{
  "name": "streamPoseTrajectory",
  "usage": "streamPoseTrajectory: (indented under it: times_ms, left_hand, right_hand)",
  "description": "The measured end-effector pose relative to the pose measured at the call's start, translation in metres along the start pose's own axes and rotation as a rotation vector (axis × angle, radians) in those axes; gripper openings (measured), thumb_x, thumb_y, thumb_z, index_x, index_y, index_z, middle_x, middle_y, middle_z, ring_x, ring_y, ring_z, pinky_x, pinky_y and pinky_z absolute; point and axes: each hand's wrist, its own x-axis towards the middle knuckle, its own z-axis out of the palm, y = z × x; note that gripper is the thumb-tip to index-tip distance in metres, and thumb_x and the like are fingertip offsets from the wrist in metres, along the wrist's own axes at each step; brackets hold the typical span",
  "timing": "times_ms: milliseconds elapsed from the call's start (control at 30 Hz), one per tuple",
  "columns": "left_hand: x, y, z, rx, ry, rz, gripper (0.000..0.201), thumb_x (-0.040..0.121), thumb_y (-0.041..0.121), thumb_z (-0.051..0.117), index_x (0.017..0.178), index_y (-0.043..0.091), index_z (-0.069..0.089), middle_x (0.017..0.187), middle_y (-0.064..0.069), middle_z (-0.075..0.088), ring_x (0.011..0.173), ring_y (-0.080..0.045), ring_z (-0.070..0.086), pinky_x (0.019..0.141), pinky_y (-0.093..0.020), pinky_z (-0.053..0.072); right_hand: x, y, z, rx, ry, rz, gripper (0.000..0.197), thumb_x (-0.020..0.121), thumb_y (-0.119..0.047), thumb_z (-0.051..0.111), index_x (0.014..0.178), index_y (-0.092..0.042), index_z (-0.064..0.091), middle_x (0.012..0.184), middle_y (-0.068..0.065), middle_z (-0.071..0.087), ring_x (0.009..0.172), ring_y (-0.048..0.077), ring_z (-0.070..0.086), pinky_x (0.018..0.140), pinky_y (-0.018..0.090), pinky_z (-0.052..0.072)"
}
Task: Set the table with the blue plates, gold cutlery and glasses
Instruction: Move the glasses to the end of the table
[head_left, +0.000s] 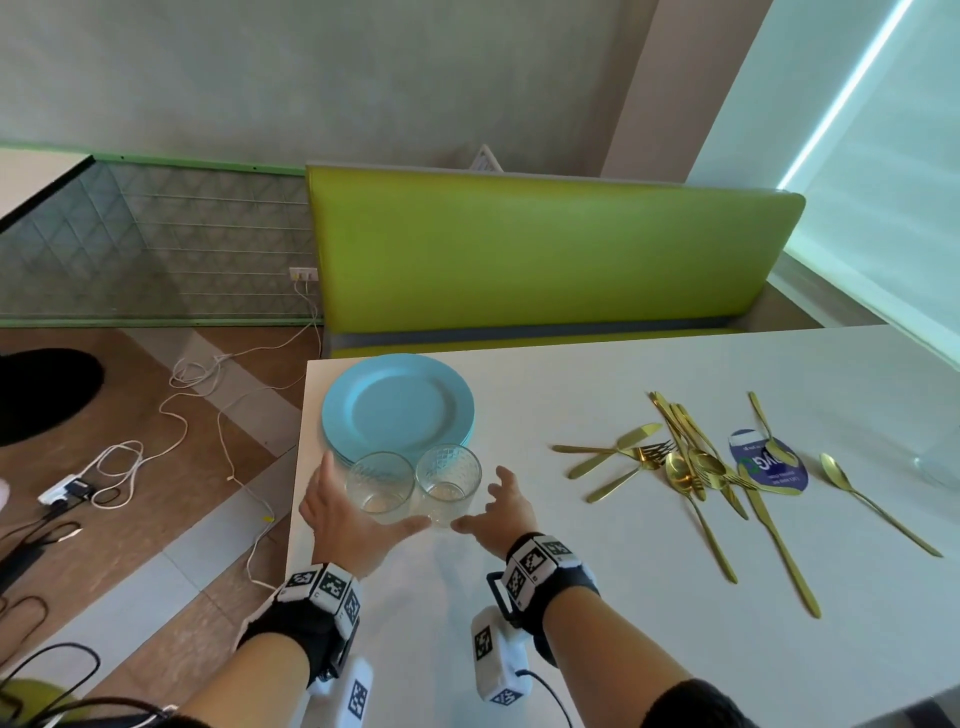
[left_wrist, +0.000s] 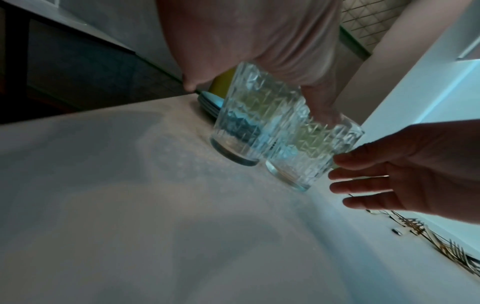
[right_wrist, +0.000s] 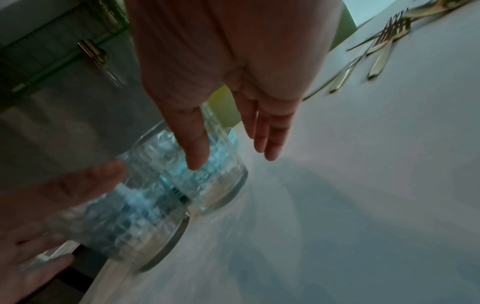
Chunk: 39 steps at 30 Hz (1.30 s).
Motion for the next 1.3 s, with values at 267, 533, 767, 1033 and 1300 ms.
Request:
streamPoseTrajectory:
  times_ms: [267, 533, 767, 1033, 1300]
  left_hand:
    - [0.002, 0.073, 0.012, -0.060, 0.113, 0.266, 0.140, 0.044, 0.098, 0.035, 0.139, -0.004, 0.032, 0.142, -0.026, 0.034, 0.136, -0.040, 0.027, 0.112, -0.042, 0.014]
    - [-0.017, 0.201, 0.100, -0.063, -0.150, 0.394, 0.069, 0.078, 0.032, 0.072, 0.131, -0.004, 0.046, 0.132, -0.023, 0.051, 0.125, -0.037, 0.042, 0.108, -0.038, 0.025]
    - [-0.047, 0.300, 0.227, -0.045, -0.434, 0.411, 0.042, 0.088, 0.023, 0.061, 0.125, 0.006, 0.050, 0.122, -0.010, 0.060, 0.111, -0.025, 0.058, 0.086, -0.023, 0.038]
    - [-0.070, 0.394, 0.359, 0.040, -0.670, 0.329, 0.037, 0.092, 0.027, 0.055, 0.125, 0.011, 0.051, 0.123, -0.005, 0.061, 0.107, -0.018, 0.054, 0.086, -0.022, 0.035]
    - [-0.070, 0.438, 0.433, 0.042, -0.703, 0.305, 0.032, 0.091, 0.023, 0.057, 0.120, 0.011, 0.054, 0.111, -0.003, 0.063, 0.098, -0.017, 0.057, 0.085, -0.024, 0.042]
  right_hand:
    - [-0.021, 0.008, -0.093, -0.034, 0.153, 0.038, 0.095, 0.076, -0.024, 0.076, 0.148, -0.012, 0.015, 0.137, 0.010, 0.050, 0.130, 0.023, 0.046, 0.104, 0.032, 0.039]
    - [-0.038, 0.082, -0.236, 0.070, 0.419, 0.156, 0.081, 0.073, -0.028, 0.077, 0.139, -0.011, 0.033, 0.119, 0.010, 0.057, 0.103, 0.024, 0.058, 0.087, 0.037, 0.052]
    - [-0.030, 0.192, -0.386, 0.195, 0.603, 0.386, 0.080, 0.078, -0.026, 0.074, 0.142, -0.009, 0.031, 0.109, 0.011, 0.054, 0.095, 0.024, 0.056, 0.068, 0.034, 0.055]
    - [0.011, 0.274, -0.536, 0.172, 0.728, 0.537, 0.076, 0.078, -0.025, 0.072, 0.140, -0.005, 0.033, 0.131, 0.016, 0.052, 0.119, 0.033, 0.052, 0.094, 0.047, 0.051]
    - [0.073, 0.303, -0.582, 0.167, 0.731, 0.564, 0.075, 0.084, -0.020, 0.067, 0.143, 0.001, 0.027, 0.137, 0.018, 0.048, 0.126, 0.031, 0.047, 0.095, 0.032, 0.043]
